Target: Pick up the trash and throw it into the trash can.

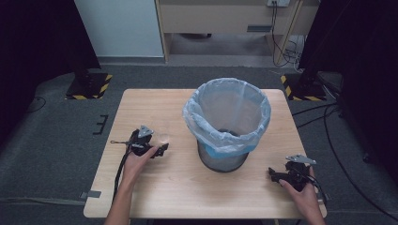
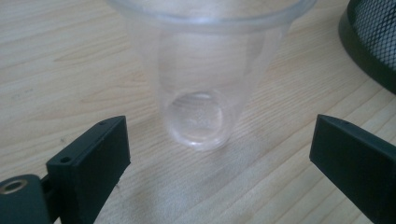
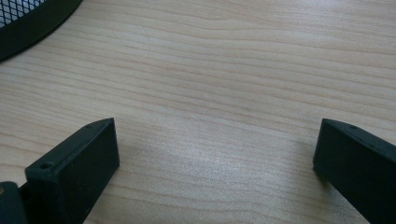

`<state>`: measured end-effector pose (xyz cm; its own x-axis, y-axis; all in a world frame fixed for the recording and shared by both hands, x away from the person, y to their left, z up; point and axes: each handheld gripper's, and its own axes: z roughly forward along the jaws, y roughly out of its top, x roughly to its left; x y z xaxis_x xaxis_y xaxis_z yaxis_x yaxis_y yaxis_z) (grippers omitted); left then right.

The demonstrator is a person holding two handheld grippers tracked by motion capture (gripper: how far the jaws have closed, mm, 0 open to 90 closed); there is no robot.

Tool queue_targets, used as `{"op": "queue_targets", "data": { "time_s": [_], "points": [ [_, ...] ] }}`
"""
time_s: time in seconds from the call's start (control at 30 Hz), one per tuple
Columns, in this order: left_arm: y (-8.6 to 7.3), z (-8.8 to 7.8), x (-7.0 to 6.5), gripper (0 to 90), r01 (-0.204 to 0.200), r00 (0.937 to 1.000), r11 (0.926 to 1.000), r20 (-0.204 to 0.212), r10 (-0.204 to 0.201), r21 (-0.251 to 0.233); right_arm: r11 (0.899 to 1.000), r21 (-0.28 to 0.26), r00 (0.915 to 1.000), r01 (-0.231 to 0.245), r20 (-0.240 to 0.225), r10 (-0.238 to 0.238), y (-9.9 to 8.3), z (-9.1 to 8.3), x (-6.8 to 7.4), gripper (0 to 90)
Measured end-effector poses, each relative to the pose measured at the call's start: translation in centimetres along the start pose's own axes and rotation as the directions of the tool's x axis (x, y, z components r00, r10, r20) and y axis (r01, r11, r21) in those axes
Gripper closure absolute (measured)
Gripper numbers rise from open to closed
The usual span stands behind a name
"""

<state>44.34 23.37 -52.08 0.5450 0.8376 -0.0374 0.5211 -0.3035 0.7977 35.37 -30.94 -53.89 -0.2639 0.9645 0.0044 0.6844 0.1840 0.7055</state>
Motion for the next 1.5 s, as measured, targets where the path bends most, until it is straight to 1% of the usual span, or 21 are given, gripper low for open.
{"op": "queue_targets", "data": {
  "time_s": [0.07,0.27,0.33,0.37,0.43,0.47,0.53,0.57,0.67,0.7,0.77,0.83,0.97,1.03,1.07,1.1,1.13,1.2,1.23,1.37,1.5],
  "points": [
    [0.2,0.2,-0.1,3.5,-0.017,0.9998,0.9999,-0.012,0.017,0.004,1.0,0.0,1.0,0.001,-0.003,-0.001,0.0,0.0,0.0,0.4],
    [0.9,0.6,-0.3,3.7,0.007,0.9999,0.9989,-0.012,-0.008,-0.046,1.0,0.0,1.0,0.005,-0.005,-0.005,0.0,0.0,0.0,0.4],
    [1.0,0.7,-0.3,4.1,0.006,0.9999,0.9987,-0.014,-0.007,-0.05,1.0,-0.001,1.0,0.007,-0.005,-0.007,0.0,0.0,-0.1,0.4],
    [1.3,0.8,-0.3,4.4,-0.007,0.9997,0.9984,-0.022,0.006,-0.056,1.0,-0.001,1.0,0.007,-0.005,-0.007,0.0,0.0,-0.1,0.4],
    [1.4,1.0,-0.2,5.2,-0.005,0.9997,0.998,-0.026,0.004,-0.063,1.0,-0.001,1.0,0.007,-0.005,-0.007,0.0,0.0,-0.1,0.4],
    [1.4,1.0,-0.2,6.4,-0.005,0.9997,0.998,-0.026,0.004,-0.063,1.0,-0.001,1.0,0.007,-0.005,-0.007,0.0,0.0,-0.1,0.4],
    [1.5,1.2,0.1,10.1,0.006,0.9994,0.9961,-0.033,-0.009,-0.089,1.0,0.0,1.0,0.005,-0.006,-0.005,0.0,0.0,0.0,0.4],
    [1.6,1.3,0.2,12.0,0.014,0.9996,0.9953,-0.025,-0.017,-0.096,1.0,0.0,1.0,0.006,-0.006,-0.006,0.0,0.0,0.0,0.4],
    [1.6,1.4,0.4,19.1,0.016,0.9995,0.9942,-0.025,-0.019,-0.106,1.0,0.0,1.0,0.005,-0.006,-0.005,0.0,0.0,0.0,0.4],
    [1.7,1.5,0.6,22.6,0.019,0.9996,0.9919,-0.018,-0.021,-0.126,1.0,0.0,1.0,0.005,-0.006,-0.005,0.0,0.0,0.0,0.4],
    [1.8,1.5,0.5,29.5,0.001,0.9999,0.9907,-0.012,-0.003,-0.136,1.0,-0.001,1.0,0.008,-0.006,-0.008,0.0,0.0,-0.1,0.3],
    [2.1,1.4,0.4,32.8,-0.011,0.9999,0.9886,0.003,0.011,-0.15,1.0,0.0,1.0,0.006,-0.005,-0.006,0.0,0.0,0.0,0.4],
    [2.3,1.1,0.1,35.8,-0.023,0.9996,0.987,0.012,0.025,-0.159,1.0,0.0,1.0,0.005,-0.005,-0.005,0.0,0.0,0.0,0.4],
    [2.7,0.7,-0.1,35.9,-0.029,0.9989,0.9862,0.032,0.035,-0.163,1.0,-0.001,1.0,0.007,-0.005,-0.007,0.0,0.0,-0.1,0.4],
    [2.7,0.7,-0.1,35.9,-0.029,0.9989,0.9862,0.032,0.035,-0.163,1.0,0.0,1.0,0.005,-0.006,-0.005,0.0,0.0,0.0,0.4],
    [3.1,0.2,-0.2,35.9,-0.041,0.9981,0.9849,0.038,0.048,-0.168,1.0,-0.001,1.0,0.007,-0.005,-0.007,0.0,0.0,-0.1,0.4],
    [3.1,0.2,-0.2,35.9,-0.041,0.9981,0.9849,0.038,0.048,-0.168,1.0,-0.001,1.0,0.007,-0.005,-0.007,0.0,0.0,-0.1,0.4],
    [3.7,-0.8,-0.4,35.9,-0.042,0.9966,0.9821,0.063,0.054,-0.184,1.0,0.0,1.0,0.005,-0.006,-0.005,0.0,0.0,0.0,0.4],
    [3.9,-1.1,-0.4,35.9,-0.045,0.9961,0.9813,0.066,0.058,-0.187,1.0,0.0,1.0,0.005,-0.005,-0.005,0.0,0.0,0.0,0.4],
    [4.7,-2.2,-0.5,35.9,-0.037,0.995,0.9781,0.084,0.055,-0.205,1.0,0.0,1.0,0.006,-0.006,-0.006,0.0,0.0,0.0,0.4],
    [5.4,-3.0,-0.5,35.8,-0.046,0.9927,0.9765,0.1,0.068,-0.21,1.0,0.0,1.0,0.006,-0.006,-0.006,0.0,0.0,0.0,0.4]
  ]
}}
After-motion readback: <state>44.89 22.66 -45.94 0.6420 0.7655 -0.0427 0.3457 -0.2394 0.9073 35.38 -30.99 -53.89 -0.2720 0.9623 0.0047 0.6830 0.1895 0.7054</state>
